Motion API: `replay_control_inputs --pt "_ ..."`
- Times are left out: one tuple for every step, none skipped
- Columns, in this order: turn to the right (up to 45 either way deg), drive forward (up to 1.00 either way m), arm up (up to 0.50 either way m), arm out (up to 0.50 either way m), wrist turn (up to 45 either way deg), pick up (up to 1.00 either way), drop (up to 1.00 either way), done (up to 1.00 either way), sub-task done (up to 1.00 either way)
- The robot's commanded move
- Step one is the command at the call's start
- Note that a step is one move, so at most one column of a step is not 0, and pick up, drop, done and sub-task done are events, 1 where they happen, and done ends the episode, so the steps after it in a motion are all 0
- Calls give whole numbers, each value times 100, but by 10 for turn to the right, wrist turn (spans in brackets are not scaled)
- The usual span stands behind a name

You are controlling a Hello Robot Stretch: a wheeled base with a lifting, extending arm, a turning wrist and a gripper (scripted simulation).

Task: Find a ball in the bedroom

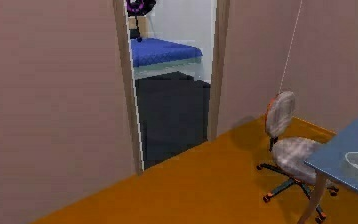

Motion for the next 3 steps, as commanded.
replay_control_inputs --pt "0 100 0 0 0 0 0 0 0" --pt "30 0 0 0 0 0 0 0 0" --pt "0 50 0 0 0 0 0 0 0"
